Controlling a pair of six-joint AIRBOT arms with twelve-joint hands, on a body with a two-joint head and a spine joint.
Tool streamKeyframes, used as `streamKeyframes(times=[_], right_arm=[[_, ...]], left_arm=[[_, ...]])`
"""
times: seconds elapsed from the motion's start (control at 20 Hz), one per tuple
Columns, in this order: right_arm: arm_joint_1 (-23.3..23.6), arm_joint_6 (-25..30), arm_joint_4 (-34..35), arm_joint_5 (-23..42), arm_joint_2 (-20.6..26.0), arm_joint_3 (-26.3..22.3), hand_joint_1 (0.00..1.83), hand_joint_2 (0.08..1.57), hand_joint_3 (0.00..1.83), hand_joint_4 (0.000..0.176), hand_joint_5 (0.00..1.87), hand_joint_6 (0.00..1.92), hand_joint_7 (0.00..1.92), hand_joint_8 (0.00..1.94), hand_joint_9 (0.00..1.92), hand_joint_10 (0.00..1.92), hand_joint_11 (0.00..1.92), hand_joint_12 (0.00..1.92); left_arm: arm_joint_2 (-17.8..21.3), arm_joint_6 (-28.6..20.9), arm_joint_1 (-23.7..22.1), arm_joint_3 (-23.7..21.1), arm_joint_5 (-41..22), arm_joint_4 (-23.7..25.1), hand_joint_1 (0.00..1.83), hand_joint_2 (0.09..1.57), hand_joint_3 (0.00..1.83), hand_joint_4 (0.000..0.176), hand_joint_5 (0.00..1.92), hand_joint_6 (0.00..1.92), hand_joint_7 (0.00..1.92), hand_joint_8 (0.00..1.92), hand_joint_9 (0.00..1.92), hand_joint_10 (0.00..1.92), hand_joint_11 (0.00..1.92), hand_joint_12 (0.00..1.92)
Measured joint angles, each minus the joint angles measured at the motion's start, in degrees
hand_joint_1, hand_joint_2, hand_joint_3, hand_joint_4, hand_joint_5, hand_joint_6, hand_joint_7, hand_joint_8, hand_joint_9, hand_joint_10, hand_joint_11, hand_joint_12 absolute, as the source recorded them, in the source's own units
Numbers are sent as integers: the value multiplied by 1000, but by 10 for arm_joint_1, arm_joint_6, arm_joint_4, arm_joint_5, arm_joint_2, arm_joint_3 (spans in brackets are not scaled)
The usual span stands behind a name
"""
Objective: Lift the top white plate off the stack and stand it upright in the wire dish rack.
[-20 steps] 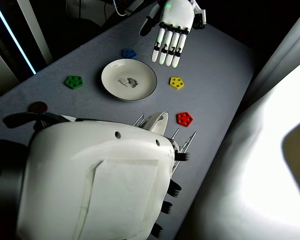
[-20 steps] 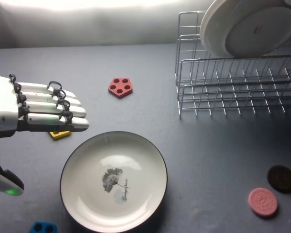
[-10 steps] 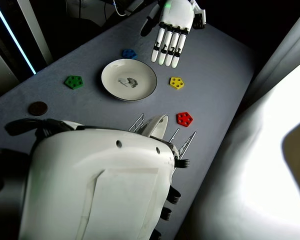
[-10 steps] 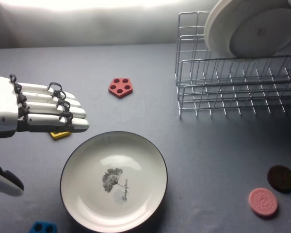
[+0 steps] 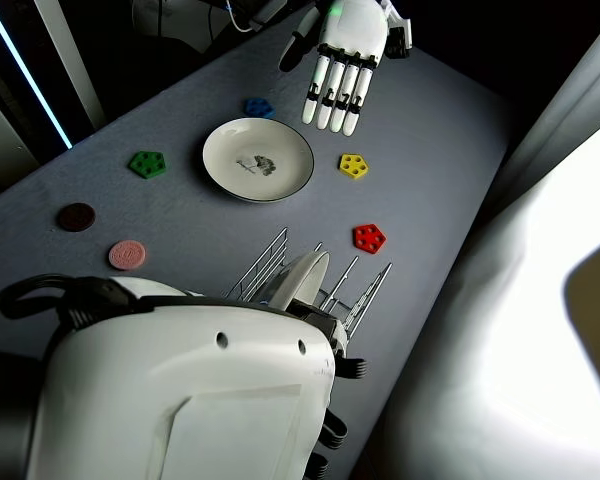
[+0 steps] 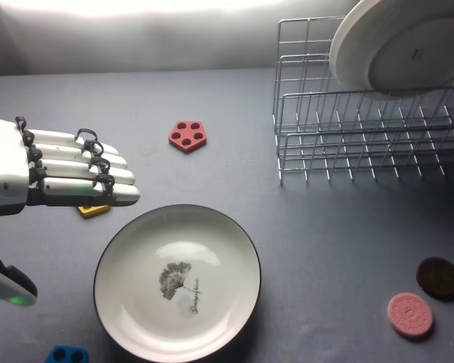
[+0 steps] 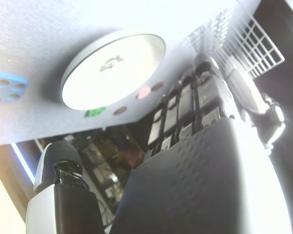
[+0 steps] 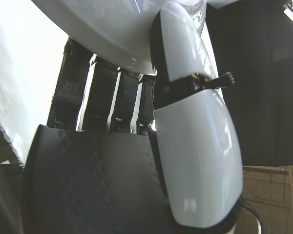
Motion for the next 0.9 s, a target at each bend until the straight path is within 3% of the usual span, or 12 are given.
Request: streamKeyframes(times=[0.4,0.9], right_arm=[[-7,-7,0,0,-10,4,1477,1158,0,0,772,1253,775,974,888,1033,794,1570],[-33,-12,1,5,-10,2,1479,1147,0,0,785,1235,846,897,899,1008,783,1573]], left_arm=[[-7,0,-2,0,-1,8,340,1039,1,0,0,0,25,1,42,5,57,156],[-7,0,-3,0,-3,8,345,1035,0,0,2,1,38,6,48,8,31,154]])
